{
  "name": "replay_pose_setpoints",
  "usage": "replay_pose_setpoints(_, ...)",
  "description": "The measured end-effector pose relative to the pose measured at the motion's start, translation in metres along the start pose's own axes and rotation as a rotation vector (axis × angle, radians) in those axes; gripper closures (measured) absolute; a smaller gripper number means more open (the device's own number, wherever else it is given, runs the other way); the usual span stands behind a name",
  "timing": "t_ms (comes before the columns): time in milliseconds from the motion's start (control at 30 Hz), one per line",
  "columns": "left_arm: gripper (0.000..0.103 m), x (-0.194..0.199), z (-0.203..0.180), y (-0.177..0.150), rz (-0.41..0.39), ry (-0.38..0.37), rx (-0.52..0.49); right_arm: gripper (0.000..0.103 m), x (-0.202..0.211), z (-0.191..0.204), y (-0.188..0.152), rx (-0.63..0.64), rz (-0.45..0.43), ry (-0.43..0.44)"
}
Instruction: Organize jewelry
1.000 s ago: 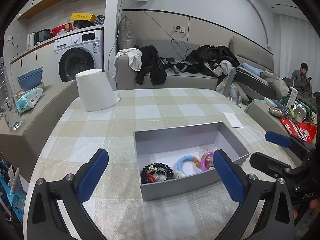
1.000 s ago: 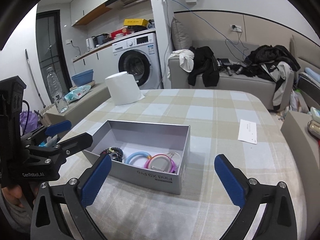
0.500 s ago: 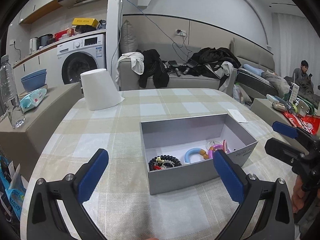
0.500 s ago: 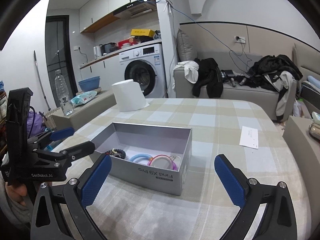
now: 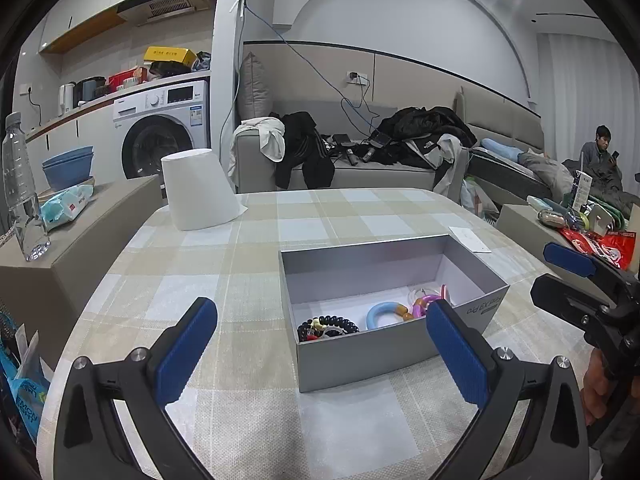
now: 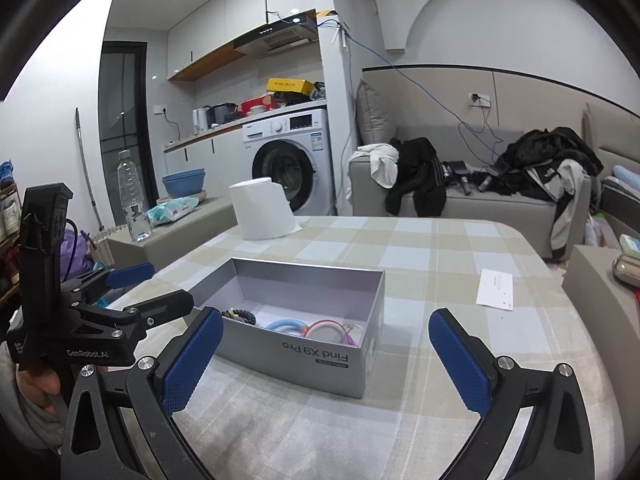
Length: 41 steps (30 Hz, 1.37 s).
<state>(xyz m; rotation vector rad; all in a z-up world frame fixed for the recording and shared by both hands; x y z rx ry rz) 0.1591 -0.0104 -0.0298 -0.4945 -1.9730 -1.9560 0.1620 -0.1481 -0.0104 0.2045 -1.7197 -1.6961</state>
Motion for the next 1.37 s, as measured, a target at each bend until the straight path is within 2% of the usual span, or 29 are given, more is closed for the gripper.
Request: replay_pose_setpoints(1367, 0.001, 0.0000, -0.0006, -0.0010, -0.002, -0.010, 0.017, 0.000, 0.0010, -0.0010, 0.0005, 0.003, -0.004, -0.003)
Point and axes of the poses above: each gripper's, at about its wrist camera, not at the fingertips, and x roughly against the way its jaws point, z to its left, y to its top, the point moved 10 cm from there along -x, roughly the way its jaws point, and after that the axes turned 4 degrees about y, right-handed, at the moved point
